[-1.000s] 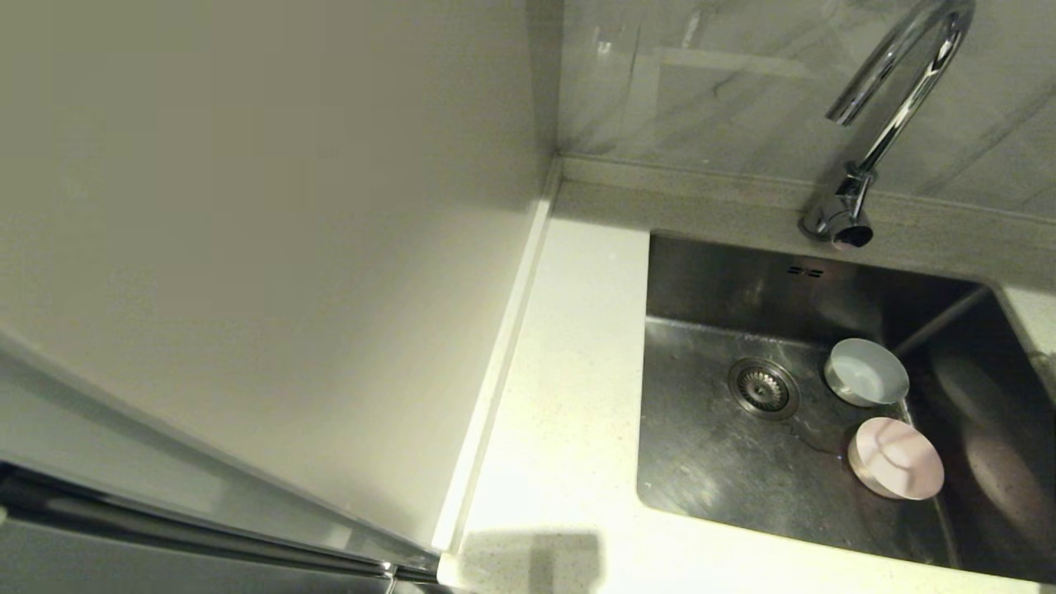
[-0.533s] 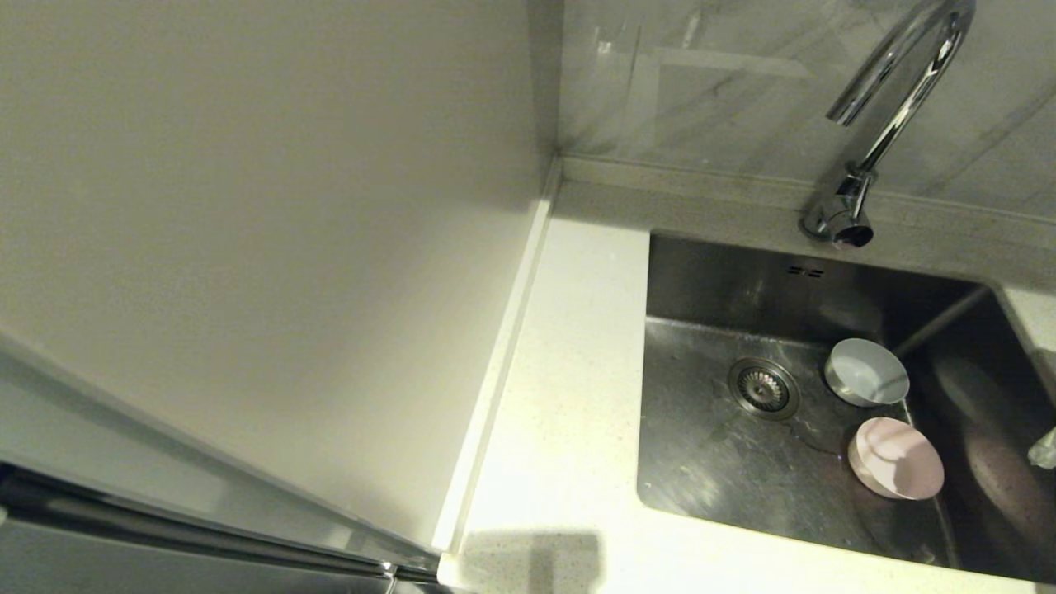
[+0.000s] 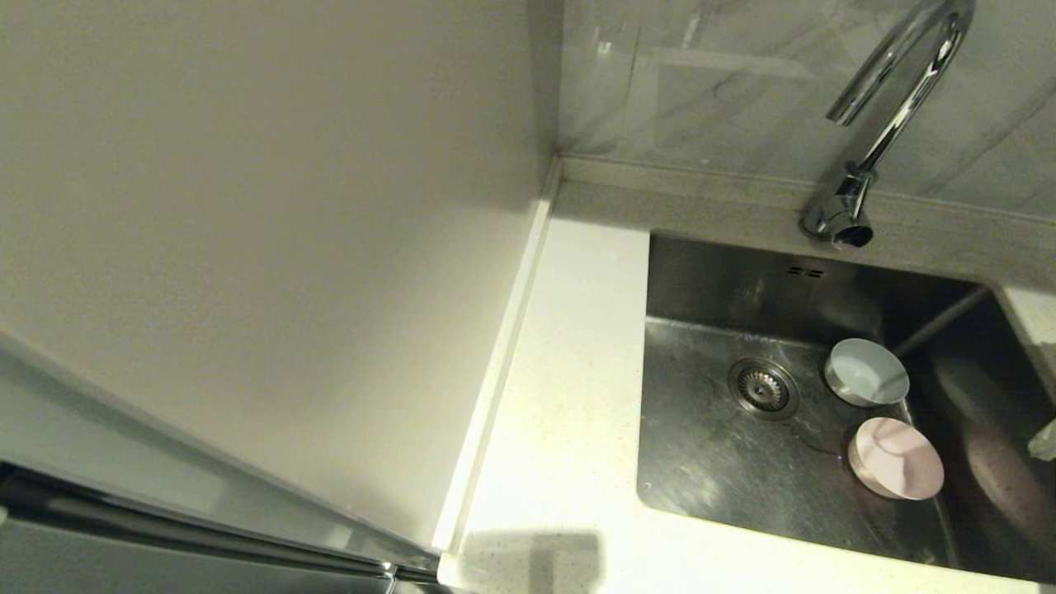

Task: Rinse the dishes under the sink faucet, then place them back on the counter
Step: Put a bowl into the sink

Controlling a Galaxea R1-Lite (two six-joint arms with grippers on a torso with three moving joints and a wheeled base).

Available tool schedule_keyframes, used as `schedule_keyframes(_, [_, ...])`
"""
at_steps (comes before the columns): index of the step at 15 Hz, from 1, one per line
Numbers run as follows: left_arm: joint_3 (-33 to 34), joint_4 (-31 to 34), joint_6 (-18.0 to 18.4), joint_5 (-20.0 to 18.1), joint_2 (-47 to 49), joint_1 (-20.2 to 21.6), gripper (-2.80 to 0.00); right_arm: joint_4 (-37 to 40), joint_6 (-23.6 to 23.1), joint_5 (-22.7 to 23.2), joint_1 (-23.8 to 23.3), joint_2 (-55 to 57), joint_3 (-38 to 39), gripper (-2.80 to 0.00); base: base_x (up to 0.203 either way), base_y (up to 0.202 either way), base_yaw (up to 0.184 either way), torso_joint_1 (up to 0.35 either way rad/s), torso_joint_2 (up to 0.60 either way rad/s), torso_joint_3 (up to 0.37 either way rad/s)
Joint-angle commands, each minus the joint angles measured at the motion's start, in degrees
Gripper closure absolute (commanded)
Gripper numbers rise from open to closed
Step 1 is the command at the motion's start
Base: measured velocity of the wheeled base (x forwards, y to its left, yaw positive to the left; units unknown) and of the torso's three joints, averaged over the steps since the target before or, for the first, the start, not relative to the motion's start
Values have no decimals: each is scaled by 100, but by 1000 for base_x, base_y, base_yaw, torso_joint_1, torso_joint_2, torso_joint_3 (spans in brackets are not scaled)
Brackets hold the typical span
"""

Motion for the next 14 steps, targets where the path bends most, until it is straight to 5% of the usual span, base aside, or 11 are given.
schedule_keyframes(1, [18, -2, 0, 0, 0, 1, 0, 35, -16, -101, -14, 173, -168, -280, 0, 0, 0, 0, 0, 0])
schedule_keyframes(2, [18, -2, 0, 0, 0, 1, 0, 34, -15, -122, -22, 199, -185, -280, 0, 0, 0, 0, 0, 0])
schedule_keyframes(3, [18, -2, 0, 0, 0, 1, 0, 19, -10, -173, -31, 209, -210, 0, 0, 0, 0, 0, 0, 0])
schedule_keyframes(14, [18, -2, 0, 0, 0, 1, 0, -130, 1, -210, -173, 341, -535, 0, 0, 0, 0, 0, 0, 0])
